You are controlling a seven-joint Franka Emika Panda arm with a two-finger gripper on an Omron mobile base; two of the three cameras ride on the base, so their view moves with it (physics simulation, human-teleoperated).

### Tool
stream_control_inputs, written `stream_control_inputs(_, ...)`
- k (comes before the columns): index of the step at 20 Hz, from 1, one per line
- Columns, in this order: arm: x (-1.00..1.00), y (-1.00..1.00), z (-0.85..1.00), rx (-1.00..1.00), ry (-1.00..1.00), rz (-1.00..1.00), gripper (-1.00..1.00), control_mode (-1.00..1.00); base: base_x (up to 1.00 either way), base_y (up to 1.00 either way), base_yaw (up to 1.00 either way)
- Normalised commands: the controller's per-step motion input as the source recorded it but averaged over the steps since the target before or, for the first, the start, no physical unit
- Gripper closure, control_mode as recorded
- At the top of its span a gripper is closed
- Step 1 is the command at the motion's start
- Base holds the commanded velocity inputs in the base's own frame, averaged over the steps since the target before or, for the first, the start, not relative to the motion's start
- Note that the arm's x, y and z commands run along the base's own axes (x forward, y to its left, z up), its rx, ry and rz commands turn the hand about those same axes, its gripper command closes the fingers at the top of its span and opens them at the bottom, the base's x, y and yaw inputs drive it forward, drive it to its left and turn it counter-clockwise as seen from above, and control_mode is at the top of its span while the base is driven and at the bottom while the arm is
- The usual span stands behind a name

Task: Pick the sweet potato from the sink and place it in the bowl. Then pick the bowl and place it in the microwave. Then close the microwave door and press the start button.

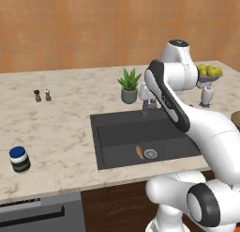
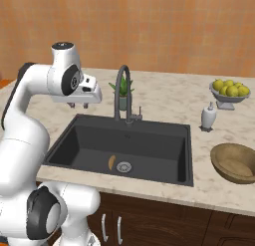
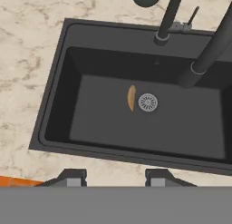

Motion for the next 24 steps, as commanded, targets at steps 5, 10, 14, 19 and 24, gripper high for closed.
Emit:
stream_control_inputs(5,-0.51,0.09,-0.07,-0.01,-0.04,0.0,-1.0,-1.0,0.0,0.0,0.0)
stream_control_inputs(10,-0.44,0.64,-0.43,-0.29,-0.06,-0.22,-1.0,-1.0,0.0,0.0,0.0)
stream_control_inputs(14,0.0,0.1,-0.66,-0.12,0.0,-0.08,-1.0,-1.0,0.0,0.0,0.0)
stream_control_inputs(19,0.11,-0.16,-0.65,0.03,0.0,0.0,-1.0,-1.0,0.0,0.0,0.0)
stream_control_inputs(24,0.28,0.0,-0.44,0.01,0.01,0.0,-1.0,-1.0,0.0,0.0,0.0)
